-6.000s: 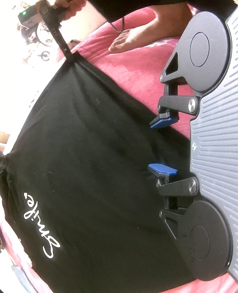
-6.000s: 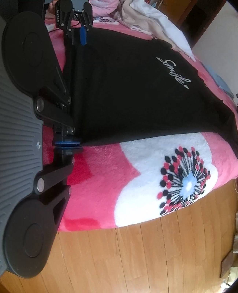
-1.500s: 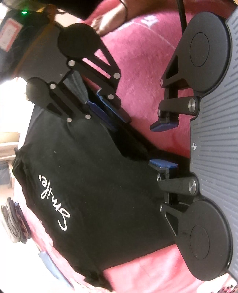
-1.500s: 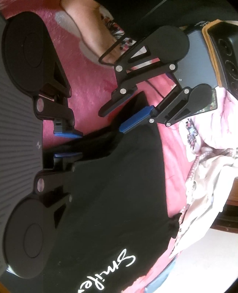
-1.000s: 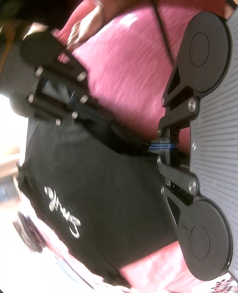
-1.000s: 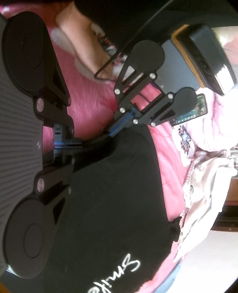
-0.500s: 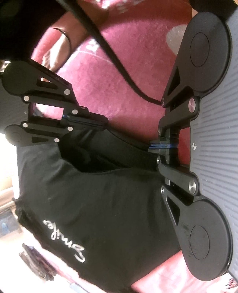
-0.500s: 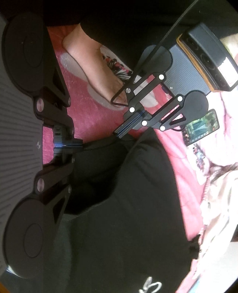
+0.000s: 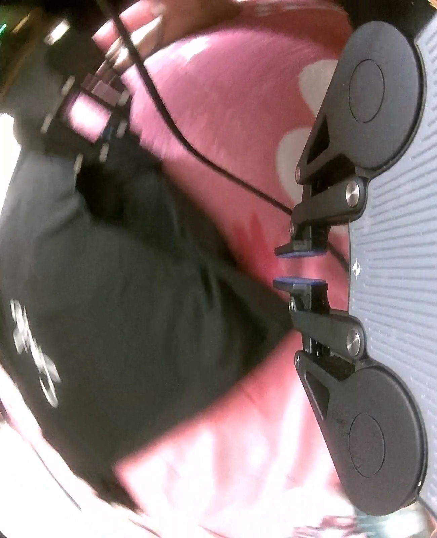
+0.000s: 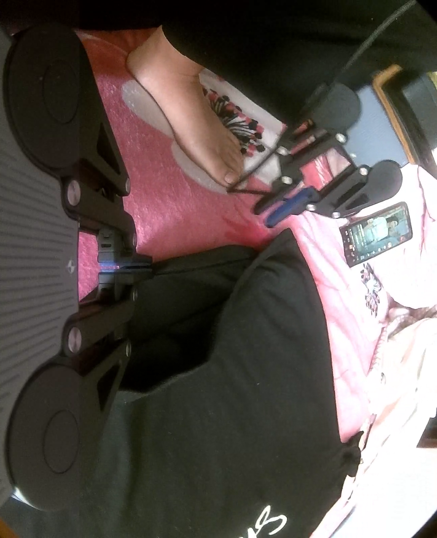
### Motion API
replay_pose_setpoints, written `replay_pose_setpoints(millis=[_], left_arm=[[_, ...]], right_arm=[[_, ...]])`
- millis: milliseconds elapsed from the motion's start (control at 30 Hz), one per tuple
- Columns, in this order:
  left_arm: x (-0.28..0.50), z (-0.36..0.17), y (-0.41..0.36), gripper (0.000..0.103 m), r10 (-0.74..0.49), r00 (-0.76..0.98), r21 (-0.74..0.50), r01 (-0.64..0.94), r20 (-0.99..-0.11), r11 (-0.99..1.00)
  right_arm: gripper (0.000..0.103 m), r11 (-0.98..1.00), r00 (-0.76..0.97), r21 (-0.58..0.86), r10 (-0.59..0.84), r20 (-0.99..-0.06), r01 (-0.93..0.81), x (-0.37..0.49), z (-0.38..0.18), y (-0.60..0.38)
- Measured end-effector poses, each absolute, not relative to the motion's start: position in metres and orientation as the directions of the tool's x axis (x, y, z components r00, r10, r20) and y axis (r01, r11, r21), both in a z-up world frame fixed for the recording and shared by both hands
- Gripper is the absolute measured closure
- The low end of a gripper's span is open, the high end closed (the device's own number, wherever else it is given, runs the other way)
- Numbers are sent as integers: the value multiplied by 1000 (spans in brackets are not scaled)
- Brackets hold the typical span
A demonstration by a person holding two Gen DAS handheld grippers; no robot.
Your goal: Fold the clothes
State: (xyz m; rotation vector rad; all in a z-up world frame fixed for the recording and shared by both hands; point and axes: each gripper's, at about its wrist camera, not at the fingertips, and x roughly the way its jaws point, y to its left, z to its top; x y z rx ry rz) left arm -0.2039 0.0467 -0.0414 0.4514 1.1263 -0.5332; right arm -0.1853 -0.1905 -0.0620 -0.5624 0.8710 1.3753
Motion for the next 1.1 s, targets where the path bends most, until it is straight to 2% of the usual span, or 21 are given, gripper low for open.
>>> replay_pose_setpoints(millis=[67,167,367,533,667,800,1100], left_arm=[[-200,-39,60,79,-164,340,46,532,-926,845],[-195,-38,74,74,-174,352,3,450,-919,893],[-188,-37,111,72,-280,327,-201,255,-903,946],[-177,-47,126,71,-376,292,-353,128,-880,927],[-178,-50,122,71,-406,295,-391,111,-865,914],[-175,-54,126,70,-431,294,-425,88,-853,901],[-170,-63,136,71,-450,297,-460,39,-842,887]], right_arm=[[101,138,-21,128,598,-801,-982,-186,-59,-190],[101,135,5,98,610,-792,-986,-187,-50,-190],[100,121,24,76,662,-749,-990,-187,-35,-179],[100,64,1,57,675,-738,-996,-199,-45,-153],[98,50,4,39,663,-748,-998,-207,-59,-129],[89,69,37,12,674,-738,-998,-211,-62,-116],[89,60,135,-126,661,-739,-990,-223,-71,-98]])
